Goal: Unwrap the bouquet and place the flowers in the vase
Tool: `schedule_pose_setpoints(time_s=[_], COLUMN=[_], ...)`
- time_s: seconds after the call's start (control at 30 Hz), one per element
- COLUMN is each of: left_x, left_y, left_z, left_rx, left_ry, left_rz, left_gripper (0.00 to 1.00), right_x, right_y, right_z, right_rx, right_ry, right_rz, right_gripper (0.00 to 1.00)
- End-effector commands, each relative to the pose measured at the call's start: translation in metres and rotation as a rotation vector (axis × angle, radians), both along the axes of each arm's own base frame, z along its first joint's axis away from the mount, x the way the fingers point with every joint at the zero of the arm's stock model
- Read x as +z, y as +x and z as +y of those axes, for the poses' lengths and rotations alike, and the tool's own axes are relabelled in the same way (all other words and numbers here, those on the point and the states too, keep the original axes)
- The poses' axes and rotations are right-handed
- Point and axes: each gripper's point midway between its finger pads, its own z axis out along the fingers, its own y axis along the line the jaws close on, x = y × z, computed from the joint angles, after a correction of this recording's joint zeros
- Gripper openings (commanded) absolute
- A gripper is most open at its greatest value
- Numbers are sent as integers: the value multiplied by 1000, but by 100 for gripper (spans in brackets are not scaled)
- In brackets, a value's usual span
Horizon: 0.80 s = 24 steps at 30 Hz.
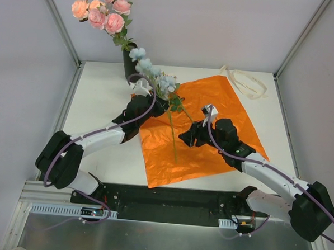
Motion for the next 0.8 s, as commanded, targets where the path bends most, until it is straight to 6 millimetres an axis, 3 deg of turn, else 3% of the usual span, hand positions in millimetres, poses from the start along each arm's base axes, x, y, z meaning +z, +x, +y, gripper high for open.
schedule_pose_setpoints(time_s=[0.0, 0.07, 0.13, 0.17, 0.23, 0.43, 0.67, 0.77], left_x=[98, 119, 139, 151, 172, 264, 329, 337], left_y=[22, 31, 44, 51, 70, 131, 192, 217], left_z=[24, 31, 37, 43, 56, 104, 145, 151], left_rx=[27, 30, 40, 53, 84, 177, 301, 315], left_ry=[314, 431, 507, 539, 584, 543, 570, 585], left_rz=[-365, -445, -514, -548, -598, -803, -1009, -1068], left_gripper=[0, 0, 0, 0, 0, 0, 0, 0], right_x=[56, 58, 60, 61, 64, 71, 73, 75], right_y=[9, 12, 17, 19, 26, 44, 58, 57], right_z=[4, 3, 2, 1, -3, -15, -11, 2], right_rx=[14, 12, -9, -24, -66, -186, -217, -166], right_ry=[76, 66, 62, 60, 64, 57, 43, 57], right_rz=[-184, -220, -239, -246, -258, -282, -279, -249], right_gripper=[68, 79, 96, 99, 99, 99, 99, 99])
